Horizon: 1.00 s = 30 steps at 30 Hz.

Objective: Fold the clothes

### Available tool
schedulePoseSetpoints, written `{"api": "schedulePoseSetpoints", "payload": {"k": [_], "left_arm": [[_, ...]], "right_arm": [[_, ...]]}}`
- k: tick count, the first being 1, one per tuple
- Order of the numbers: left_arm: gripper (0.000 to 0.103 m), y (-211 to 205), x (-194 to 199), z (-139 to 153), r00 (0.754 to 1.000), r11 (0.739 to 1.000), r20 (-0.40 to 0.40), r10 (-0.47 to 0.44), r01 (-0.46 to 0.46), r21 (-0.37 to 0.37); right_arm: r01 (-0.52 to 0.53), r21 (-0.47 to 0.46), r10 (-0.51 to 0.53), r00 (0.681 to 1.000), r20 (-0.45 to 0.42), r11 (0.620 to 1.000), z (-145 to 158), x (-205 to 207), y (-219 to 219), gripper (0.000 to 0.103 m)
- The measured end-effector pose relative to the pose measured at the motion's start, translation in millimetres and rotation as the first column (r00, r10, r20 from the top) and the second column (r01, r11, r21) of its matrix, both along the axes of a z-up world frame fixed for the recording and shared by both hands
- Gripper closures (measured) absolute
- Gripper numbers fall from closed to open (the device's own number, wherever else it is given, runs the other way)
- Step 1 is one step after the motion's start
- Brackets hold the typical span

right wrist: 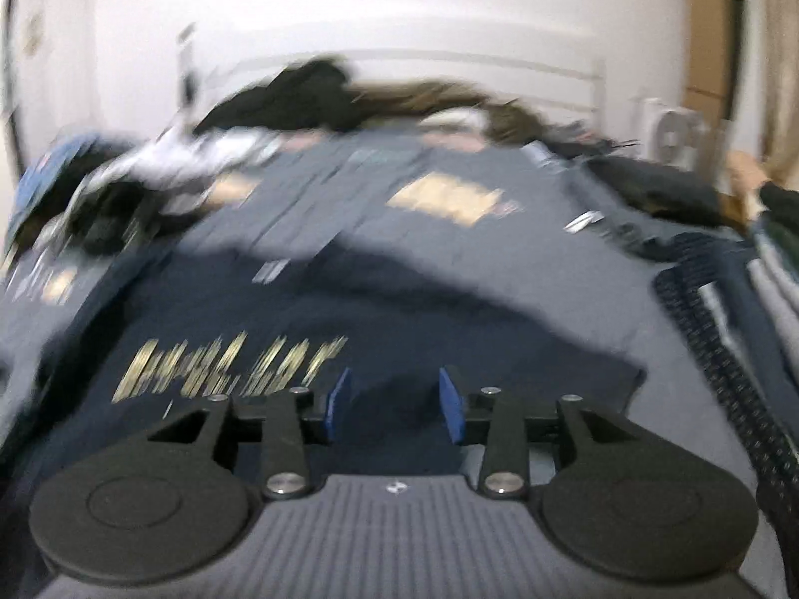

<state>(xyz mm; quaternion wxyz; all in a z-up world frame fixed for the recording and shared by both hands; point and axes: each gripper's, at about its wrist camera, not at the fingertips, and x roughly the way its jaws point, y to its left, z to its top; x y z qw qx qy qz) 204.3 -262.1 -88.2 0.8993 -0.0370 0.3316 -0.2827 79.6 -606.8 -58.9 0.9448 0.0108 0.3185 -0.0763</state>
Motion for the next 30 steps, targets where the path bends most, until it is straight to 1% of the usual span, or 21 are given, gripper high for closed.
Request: {"api": "schedulePoseSetpoints", "payload": {"k": [4,6,8,10,13,15,18,21,23,25,30], "left_arm": [[0.025,-3.2,-3.2,-0.7,1.0,1.0,0.001,-0.028,0.028,0.004],[0.025,-7.5,-6.5,-1.5,0.999,0.999,-0.001,-0.047,0.047,0.002],[0.025,-13.6,-11.0,-2.3,0.998,0.998,0.001,-0.07,0.07,0.007],[0.025,-20.4,-16.7,-2.6,0.996,0.996,0.007,-0.093,0.093,0.015],[0.025,-26.4,-23.2,-2.5,0.994,0.994,0.009,-0.109,0.108,0.016],[0.025,-29.9,-26.3,-1.9,0.993,0.993,0.009,-0.115,0.115,0.014],[0.025,-35.1,-28.8,-0.9,0.993,0.993,0.008,-0.122,0.122,0.006],[0.025,-39.1,-30.5,0.1,0.992,0.992,0.01,-0.125,0.125,0.001],[0.025,-41.0,-31.3,1.1,0.992,0.992,0.013,-0.126,0.126,0.001],[0.025,-41.9,-31.0,1.9,0.992,0.992,0.015,-0.125,0.125,-0.003],[0.025,-42.1,-30.5,3.6,0.993,0.993,0.015,-0.118,0.118,-0.01]], "right_arm": [[-0.061,-0.059,0.053,0.991,-0.119,0.996,-7.6,-39.3,6.3,0.064],[-0.077,-0.078,0.06,0.978,-0.2,0.994,-14.4,-59.7,1.8,0.064],[-0.07,-0.082,0.047,0.966,-0.252,0.994,-21.1,-77.6,-2.9,0.064],[-0.045,-0.043,0.03,0.957,-0.288,0.998,-28.9,-87.3,-11.3,0.064],[-0.022,0.026,0.03,0.948,-0.318,0.999,-38.1,-97.6,-14.6,0.064],[-0.033,0.053,0.049,0.94,-0.338,0.998,-44.5,-102.1,-8.5,0.064],[-0.067,0.062,0.085,0.925,-0.371,0.996,-54.3,-106.9,2.0,0.065],[-0.038,0.085,0.069,0.914,-0.399,0.996,-65.6,-109.1,1.6,0.077],[-0.005,0.118,0.051,0.918,-0.393,0.993,-63.3,-115.3,-2.9,0.097],[0.017,0.14,0.036,0.928,-0.37,0.99,-54.2,-124.6,-7.6,0.101],[0.071,0.176,-0.012,0.948,-0.317,0.982,-33.4,-146.7,-19.1,0.102]]}}
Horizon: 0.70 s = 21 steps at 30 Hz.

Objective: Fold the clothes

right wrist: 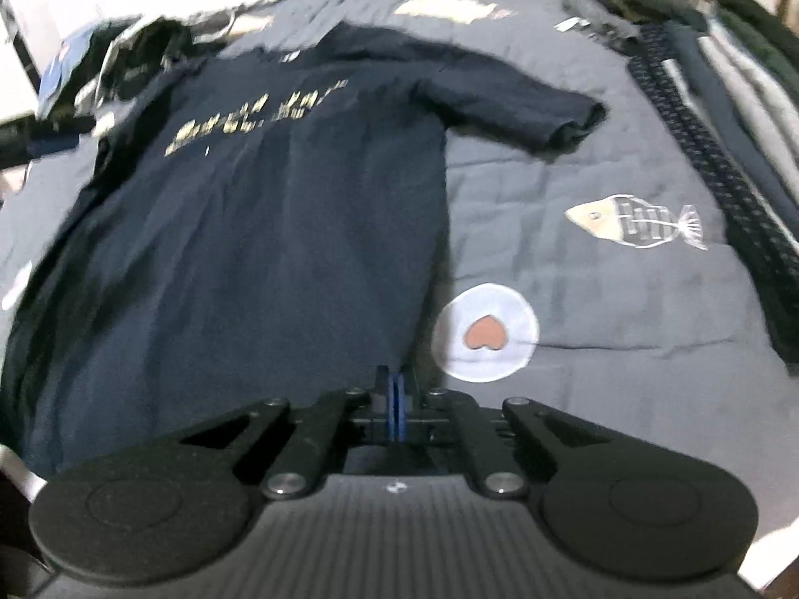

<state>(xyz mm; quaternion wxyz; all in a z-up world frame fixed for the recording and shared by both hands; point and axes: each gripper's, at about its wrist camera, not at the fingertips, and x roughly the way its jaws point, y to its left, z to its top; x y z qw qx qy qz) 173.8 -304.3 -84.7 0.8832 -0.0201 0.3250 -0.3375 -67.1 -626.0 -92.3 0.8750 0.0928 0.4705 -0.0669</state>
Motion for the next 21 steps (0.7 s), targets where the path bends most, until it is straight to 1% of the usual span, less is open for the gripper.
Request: {"api": "schedulePoseSetpoints", "payload": {"k": [2,4,6,8,11,13,14,16,17,18,20,21], "left_arm": [[0.025,0.4,0.6,0.5,1.0,1.0,0.0,0.0,0.0,-0.002],[0.025,0.3,1.1,0.4,1.0,1.0,-0.002,0.0,0.0,-0.001],[0.025,1.1,1.7,0.2,1.0,1.0,-0.006,0.002,-0.002,-0.002],[0.025,4.3,3.5,1.6,1.0,1.0,-0.006,0.01,-0.01,-0.007],[0.025,12.4,7.5,5.2,1.0,0.999,-0.004,0.031,-0.031,-0.019],[0.025,22.1,12.5,8.0,0.998,0.998,-0.002,0.059,-0.06,-0.027],[0.024,28.2,15.7,9.0,0.997,0.996,-0.002,0.08,-0.08,-0.03],[0.021,41.8,23.1,9.3,0.992,0.991,-0.004,0.126,-0.126,-0.035],[0.021,49.7,27.4,8.8,0.988,0.988,-0.007,0.152,-0.152,-0.035],[0.021,58.8,32.3,7.8,0.983,0.982,-0.011,0.184,-0.184,-0.033],[0.021,76.2,41.7,5.3,0.969,0.969,-0.017,0.245,-0.245,-0.022],[0.021,84.7,46.3,3.9,0.961,0.961,-0.02,0.274,-0.274,-0.015]], "right_arm": [[0.014,0.002,-0.014,1.0,-0.007,1.0,0.9,-6.4,-2.0,0.102],[0.009,-0.012,-0.01,0.999,-0.05,1.0,-6.0,-9.7,-1.4,0.102],[0.027,-0.028,-0.03,0.993,-0.115,0.999,-18.3,-8.2,-4.0,0.101],[0.052,-0.029,-0.055,0.992,-0.111,0.998,-18.2,-5.7,-7.6,0.1],[0.062,-0.048,-0.063,0.998,-0.012,0.997,4.4,2.0,-6.6,0.097],[0.066,-0.034,-0.063,0.995,0.072,0.997,22.0,15.0,-3.7,0.097],[0.064,-0.027,-0.061,0.991,0.122,0.998,29.8,24.8,-0.5,0.095],[0.061,-0.015,-0.056,0.974,0.221,0.998,45.3,44.5,5.8,0.091],[0.059,-0.009,-0.054,0.961,0.27,0.998,53.0,54.3,9.0,0.085],[0.056,0.009,-0.056,0.949,0.31,0.998,56.0,64.7,11.4,0.083],[0.045,0.057,-0.063,0.923,0.379,0.997,56.3,85.9,15.0,0.075],[0.036,0.08,-0.065,0.913,0.403,0.996,54.6,96.9,17.8,0.073]]}}
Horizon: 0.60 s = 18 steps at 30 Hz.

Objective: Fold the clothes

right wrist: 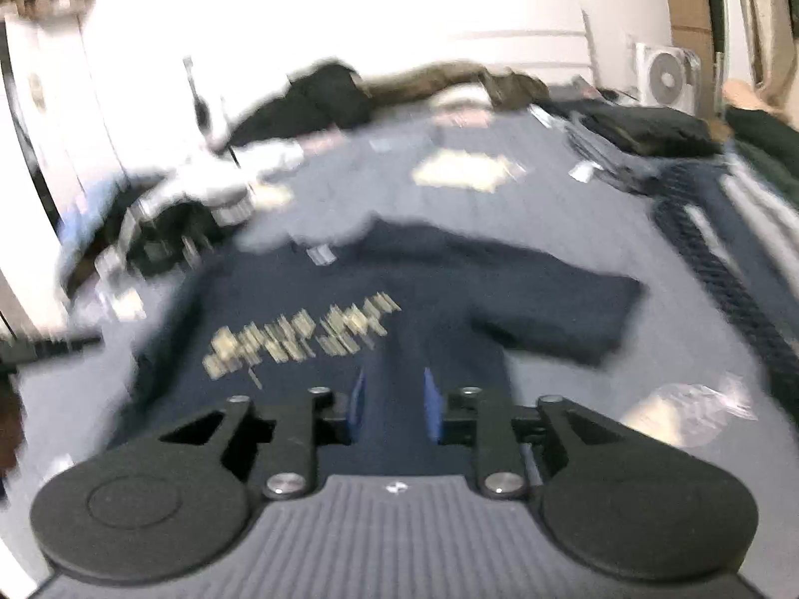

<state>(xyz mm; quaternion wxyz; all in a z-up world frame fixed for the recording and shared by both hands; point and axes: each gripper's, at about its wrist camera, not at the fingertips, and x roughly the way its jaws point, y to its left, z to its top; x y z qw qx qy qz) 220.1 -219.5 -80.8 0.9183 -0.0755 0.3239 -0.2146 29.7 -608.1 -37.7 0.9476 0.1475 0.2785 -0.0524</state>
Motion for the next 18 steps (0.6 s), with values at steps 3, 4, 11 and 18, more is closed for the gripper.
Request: {"api": "schedulePoseSetpoints", "payload": {"k": [3,4,11,18], "left_arm": [[0.021,23.4,13.6,-6.7,0.998,0.997,-0.014,0.068,-0.068,0.031],[0.021,27.2,17.0,-9.9,0.997,0.996,-0.019,0.079,-0.078,0.048],[0.021,40.5,41.7,-43.5,0.99,0.997,-0.118,0.077,-0.078,0.002],[0.029,29.9,74.1,-72.9,0.983,1.0,-0.183,0.02,-0.024,-0.02]], "right_arm": [[-0.036,0.029,0.035,0.999,0.035,0.999,-11.5,27.1,9.9,0.066],[-0.05,0.029,0.049,0.998,0.037,0.998,-16.3,34.4,13.1,0.065],[-0.115,0.026,0.115,0.993,-0.002,0.993,-44.7,63.3,27.8,0.063],[-0.136,0.081,0.133,0.99,0.044,0.987,-35.3,65.5,39.0,0.061]]}}
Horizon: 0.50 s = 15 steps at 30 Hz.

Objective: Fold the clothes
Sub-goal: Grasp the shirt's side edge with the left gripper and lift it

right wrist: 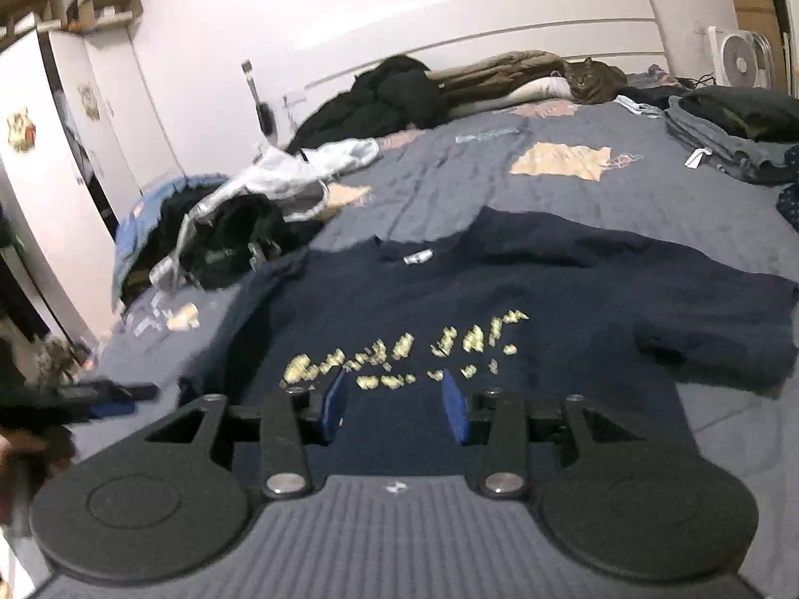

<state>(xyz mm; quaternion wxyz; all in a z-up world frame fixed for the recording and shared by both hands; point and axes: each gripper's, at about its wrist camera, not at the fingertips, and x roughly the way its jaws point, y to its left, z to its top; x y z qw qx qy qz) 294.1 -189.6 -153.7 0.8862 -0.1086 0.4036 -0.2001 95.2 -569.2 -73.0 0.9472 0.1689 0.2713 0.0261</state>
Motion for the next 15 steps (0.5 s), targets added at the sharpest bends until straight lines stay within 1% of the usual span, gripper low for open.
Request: {"api": "schedulePoseSetpoints", "payload": {"k": [1,2,5,6,7,8,10,13,15], "left_arm": [[0.033,-3.2,4.8,-4.3,1.0,1.0,-0.018,-0.017,0.016,-0.003],[0.035,-8.1,9.2,-8.9,0.999,0.999,-0.031,-0.037,0.037,0.006],[0.036,-21.5,17.2,-20.7,0.997,0.997,-0.055,-0.049,0.052,0.064],[0.036,-24.0,18.6,-22.8,0.997,0.996,-0.058,-0.046,0.05,0.068],[0.044,-25.5,19.9,-23.1,0.997,0.997,-0.059,-0.044,0.048,0.065],[0.061,-26.6,21.8,-22.7,0.997,0.997,-0.064,-0.046,0.049,0.055],[0.085,-27.8,24.9,-20.6,0.996,0.998,-0.075,-0.049,0.053,0.047],[0.091,-27.2,27.0,-13.7,0.995,0.997,-0.079,-0.063,0.066,0.044],[0.093,-21.3,27.5,-4.1,0.995,0.997,-0.071,-0.067,0.07,0.037]], "right_arm": [[0.0,0.013,0.0,1.0,0.009,1.0,1.3,1.2,1.1,0.06],[0.001,0.024,-0.002,1.0,0.019,1.0,2.0,2.9,2.3,0.059],[0.004,0.051,-0.005,1.0,0.015,0.999,-0.3,4.6,0.3,0.058],[0.009,0.055,-0.01,1.0,0.011,0.998,-2.0,5.1,-1.5,0.058],[0.016,0.056,-0.017,1.0,0.005,0.998,-3.3,5.6,-3.0,0.057],[0.023,0.057,-0.023,1.0,-0.002,0.998,-4.2,5.9,-4.2,0.057],[0.03,0.066,-0.03,1.0,-0.006,0.997,-6.0,8.0,-6.4,0.057],[0.04,0.081,-0.04,0.999,-0.005,0.996,-6.1,9.1,-10.6,0.057],[0.042,0.09,-0.041,0.999,-0.005,0.995,-5.8,9.5,-11.8,0.057]]}}
